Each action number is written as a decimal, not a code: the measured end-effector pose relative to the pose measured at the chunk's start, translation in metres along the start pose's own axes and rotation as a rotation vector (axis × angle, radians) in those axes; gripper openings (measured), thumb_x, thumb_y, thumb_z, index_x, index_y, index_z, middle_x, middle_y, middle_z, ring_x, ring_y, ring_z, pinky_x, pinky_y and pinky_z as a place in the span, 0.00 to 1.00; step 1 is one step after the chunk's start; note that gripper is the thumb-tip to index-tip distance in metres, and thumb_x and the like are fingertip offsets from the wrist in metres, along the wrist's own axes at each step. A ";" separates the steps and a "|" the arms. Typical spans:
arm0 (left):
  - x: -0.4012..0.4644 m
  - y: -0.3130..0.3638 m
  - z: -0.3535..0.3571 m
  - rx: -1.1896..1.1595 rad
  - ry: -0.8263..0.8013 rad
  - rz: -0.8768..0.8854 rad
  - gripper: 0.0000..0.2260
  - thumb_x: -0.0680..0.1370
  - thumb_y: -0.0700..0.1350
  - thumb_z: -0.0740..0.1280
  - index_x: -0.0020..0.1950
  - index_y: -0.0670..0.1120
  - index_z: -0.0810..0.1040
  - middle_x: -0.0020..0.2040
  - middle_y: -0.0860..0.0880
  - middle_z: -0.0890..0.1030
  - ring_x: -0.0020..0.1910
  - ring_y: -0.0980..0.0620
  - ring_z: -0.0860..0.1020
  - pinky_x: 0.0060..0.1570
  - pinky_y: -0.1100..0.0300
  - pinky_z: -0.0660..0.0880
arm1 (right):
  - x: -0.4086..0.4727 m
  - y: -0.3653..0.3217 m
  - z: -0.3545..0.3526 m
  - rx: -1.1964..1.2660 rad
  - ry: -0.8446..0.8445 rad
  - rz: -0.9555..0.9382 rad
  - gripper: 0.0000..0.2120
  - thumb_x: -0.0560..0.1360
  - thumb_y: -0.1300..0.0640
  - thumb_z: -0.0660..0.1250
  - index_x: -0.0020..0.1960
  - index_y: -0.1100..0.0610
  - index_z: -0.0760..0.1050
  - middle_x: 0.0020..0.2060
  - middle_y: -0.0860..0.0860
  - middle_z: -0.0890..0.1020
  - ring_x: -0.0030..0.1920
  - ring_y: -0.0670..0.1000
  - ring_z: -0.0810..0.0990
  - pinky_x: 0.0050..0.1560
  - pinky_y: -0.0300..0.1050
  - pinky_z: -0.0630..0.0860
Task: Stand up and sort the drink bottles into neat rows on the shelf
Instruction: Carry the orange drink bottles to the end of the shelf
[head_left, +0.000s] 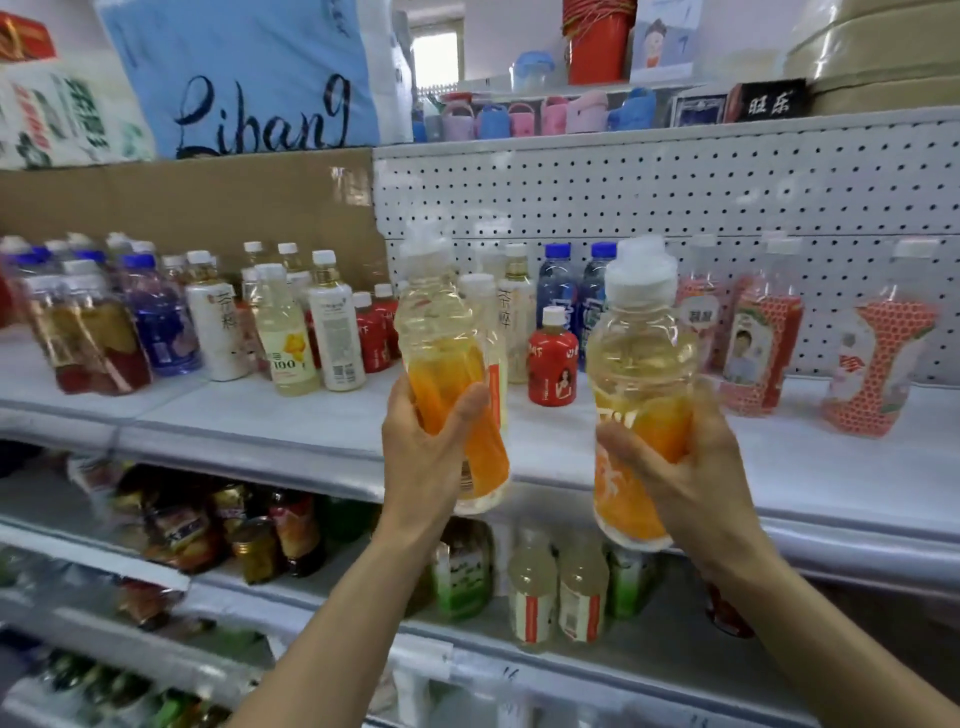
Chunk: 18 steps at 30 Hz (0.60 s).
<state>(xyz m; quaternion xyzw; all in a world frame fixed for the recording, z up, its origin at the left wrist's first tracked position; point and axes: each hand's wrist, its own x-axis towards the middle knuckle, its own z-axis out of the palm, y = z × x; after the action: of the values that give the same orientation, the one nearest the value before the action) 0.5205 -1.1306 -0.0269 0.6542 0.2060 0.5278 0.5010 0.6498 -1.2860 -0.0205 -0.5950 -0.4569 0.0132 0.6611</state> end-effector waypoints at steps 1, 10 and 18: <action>0.000 0.001 -0.015 -0.012 -0.011 -0.016 0.26 0.72 0.59 0.68 0.67 0.50 0.72 0.56 0.54 0.82 0.51 0.59 0.82 0.46 0.64 0.79 | -0.003 -0.004 0.016 0.028 -0.009 0.033 0.22 0.64 0.46 0.70 0.56 0.41 0.66 0.51 0.38 0.76 0.46 0.31 0.78 0.35 0.27 0.76; 0.002 -0.007 -0.165 -0.102 -0.055 -0.163 0.18 0.77 0.57 0.63 0.58 0.45 0.75 0.45 0.50 0.83 0.40 0.58 0.83 0.37 0.66 0.78 | -0.029 -0.030 0.168 0.161 -0.060 0.205 0.28 0.65 0.38 0.67 0.63 0.44 0.68 0.53 0.43 0.80 0.51 0.45 0.81 0.46 0.42 0.78; 0.013 -0.021 -0.298 -0.053 -0.088 -0.205 0.17 0.76 0.59 0.64 0.60 0.52 0.76 0.50 0.52 0.85 0.49 0.55 0.84 0.48 0.58 0.79 | -0.045 -0.046 0.306 0.163 -0.121 0.245 0.25 0.65 0.33 0.68 0.57 0.45 0.72 0.49 0.47 0.82 0.49 0.48 0.83 0.51 0.54 0.81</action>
<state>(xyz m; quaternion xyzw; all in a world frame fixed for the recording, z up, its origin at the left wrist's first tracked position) 0.2633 -0.9809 -0.0562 0.6390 0.2356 0.4497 0.5779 0.4101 -1.0876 -0.0484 -0.5889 -0.4174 0.1667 0.6717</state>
